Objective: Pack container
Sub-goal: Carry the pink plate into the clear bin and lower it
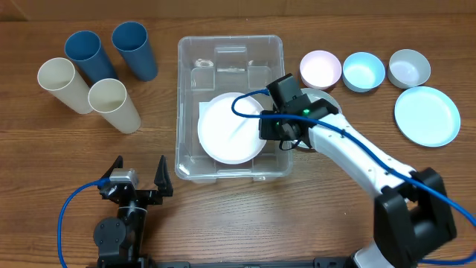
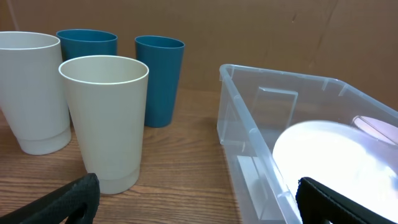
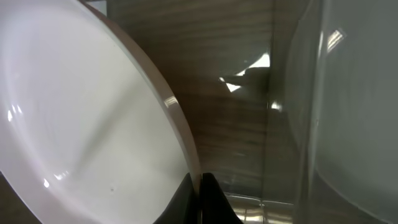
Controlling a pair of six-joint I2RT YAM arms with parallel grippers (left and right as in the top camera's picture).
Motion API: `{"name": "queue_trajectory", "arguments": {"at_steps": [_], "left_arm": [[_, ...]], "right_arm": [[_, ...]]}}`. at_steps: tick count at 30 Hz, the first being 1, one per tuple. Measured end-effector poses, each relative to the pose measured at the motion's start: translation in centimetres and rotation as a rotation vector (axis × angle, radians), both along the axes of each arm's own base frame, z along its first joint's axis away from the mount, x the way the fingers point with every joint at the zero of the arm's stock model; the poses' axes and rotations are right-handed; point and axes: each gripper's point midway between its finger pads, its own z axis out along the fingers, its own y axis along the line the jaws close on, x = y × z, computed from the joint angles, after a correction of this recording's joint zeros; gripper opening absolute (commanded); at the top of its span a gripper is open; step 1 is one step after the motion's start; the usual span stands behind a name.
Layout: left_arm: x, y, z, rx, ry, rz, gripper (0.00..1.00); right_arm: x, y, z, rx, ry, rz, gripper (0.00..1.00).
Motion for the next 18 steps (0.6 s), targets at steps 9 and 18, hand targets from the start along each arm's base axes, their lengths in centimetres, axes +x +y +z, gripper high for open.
{"name": "queue_trajectory", "arguments": {"at_steps": [9,18], "left_arm": [[0.0,-0.01,0.0,0.0,0.0,0.0,1.0],[0.0,0.03,0.02,0.001,0.0,0.001,1.0]], "right_arm": [[0.06,0.41,0.0,0.005,0.005,0.007,0.29],[-0.7,0.82,0.21,0.028,0.044,0.021,0.3]]}}
